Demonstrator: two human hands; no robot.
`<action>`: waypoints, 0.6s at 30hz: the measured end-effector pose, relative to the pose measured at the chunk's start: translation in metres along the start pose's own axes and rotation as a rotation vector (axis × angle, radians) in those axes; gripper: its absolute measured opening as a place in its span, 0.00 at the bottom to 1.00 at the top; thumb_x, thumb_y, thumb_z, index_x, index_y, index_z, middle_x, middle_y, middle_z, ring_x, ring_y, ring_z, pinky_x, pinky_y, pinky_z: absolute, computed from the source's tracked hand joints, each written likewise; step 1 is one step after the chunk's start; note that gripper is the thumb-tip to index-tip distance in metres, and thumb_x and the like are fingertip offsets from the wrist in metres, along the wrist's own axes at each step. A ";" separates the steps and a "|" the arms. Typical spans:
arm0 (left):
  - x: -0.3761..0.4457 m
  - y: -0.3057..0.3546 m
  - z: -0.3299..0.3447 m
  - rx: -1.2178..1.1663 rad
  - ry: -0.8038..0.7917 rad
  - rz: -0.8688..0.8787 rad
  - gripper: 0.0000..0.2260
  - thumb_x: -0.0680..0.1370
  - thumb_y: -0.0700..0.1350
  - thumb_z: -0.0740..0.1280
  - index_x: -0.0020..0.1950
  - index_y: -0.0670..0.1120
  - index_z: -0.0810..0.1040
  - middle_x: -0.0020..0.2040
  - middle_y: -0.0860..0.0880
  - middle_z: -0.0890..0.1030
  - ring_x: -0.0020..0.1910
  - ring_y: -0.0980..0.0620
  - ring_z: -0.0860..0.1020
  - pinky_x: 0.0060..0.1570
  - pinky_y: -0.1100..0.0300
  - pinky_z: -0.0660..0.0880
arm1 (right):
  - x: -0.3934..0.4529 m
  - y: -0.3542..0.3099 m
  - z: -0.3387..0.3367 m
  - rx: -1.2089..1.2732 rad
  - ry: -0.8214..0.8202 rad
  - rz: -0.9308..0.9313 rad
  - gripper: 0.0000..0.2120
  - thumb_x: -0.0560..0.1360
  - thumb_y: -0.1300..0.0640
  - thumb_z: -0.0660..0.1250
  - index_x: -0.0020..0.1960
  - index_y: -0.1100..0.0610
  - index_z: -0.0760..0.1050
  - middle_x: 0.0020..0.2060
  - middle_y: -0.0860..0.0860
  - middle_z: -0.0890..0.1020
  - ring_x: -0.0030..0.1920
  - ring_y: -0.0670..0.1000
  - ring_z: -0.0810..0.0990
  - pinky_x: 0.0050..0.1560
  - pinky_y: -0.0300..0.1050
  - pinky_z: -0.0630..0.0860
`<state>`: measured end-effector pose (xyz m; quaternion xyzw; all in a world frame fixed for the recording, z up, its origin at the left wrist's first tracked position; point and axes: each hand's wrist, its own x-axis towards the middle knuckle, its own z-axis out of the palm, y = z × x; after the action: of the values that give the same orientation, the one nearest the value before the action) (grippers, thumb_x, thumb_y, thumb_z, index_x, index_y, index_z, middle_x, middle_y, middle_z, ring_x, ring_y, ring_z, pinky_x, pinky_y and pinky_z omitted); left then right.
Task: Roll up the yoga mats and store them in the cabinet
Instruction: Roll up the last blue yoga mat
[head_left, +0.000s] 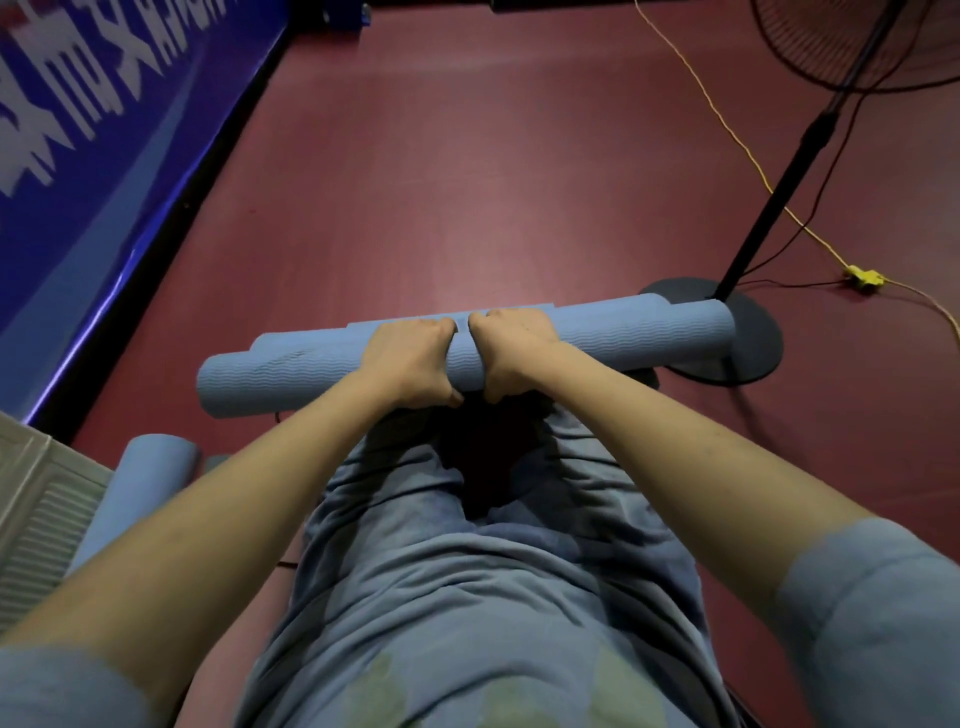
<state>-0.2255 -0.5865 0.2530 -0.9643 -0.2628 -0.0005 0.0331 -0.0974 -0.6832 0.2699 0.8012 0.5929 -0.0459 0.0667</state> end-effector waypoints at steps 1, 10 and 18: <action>0.000 -0.001 0.001 -0.011 0.016 -0.011 0.34 0.62 0.65 0.76 0.61 0.49 0.74 0.54 0.50 0.84 0.51 0.43 0.82 0.41 0.52 0.70 | 0.002 0.000 -0.004 0.014 -0.032 -0.002 0.30 0.62 0.46 0.80 0.56 0.52 0.68 0.47 0.49 0.79 0.46 0.54 0.79 0.42 0.47 0.70; -0.007 0.005 0.011 0.008 0.164 -0.053 0.42 0.59 0.65 0.82 0.65 0.45 0.75 0.54 0.44 0.82 0.51 0.40 0.81 0.46 0.48 0.73 | 0.014 0.009 -0.023 0.121 -0.195 0.006 0.29 0.56 0.44 0.82 0.52 0.51 0.77 0.46 0.49 0.81 0.45 0.54 0.80 0.40 0.46 0.73; -0.004 0.017 0.010 0.120 0.156 -0.098 0.27 0.67 0.53 0.78 0.61 0.45 0.74 0.51 0.46 0.81 0.49 0.42 0.79 0.44 0.52 0.66 | 0.018 0.014 -0.028 0.156 -0.264 0.008 0.31 0.53 0.44 0.83 0.51 0.53 0.78 0.45 0.50 0.83 0.44 0.53 0.82 0.39 0.46 0.77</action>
<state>-0.2202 -0.6021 0.2420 -0.9436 -0.3060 -0.0612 0.1108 -0.0792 -0.6660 0.2961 0.7933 0.5704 -0.1965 0.0819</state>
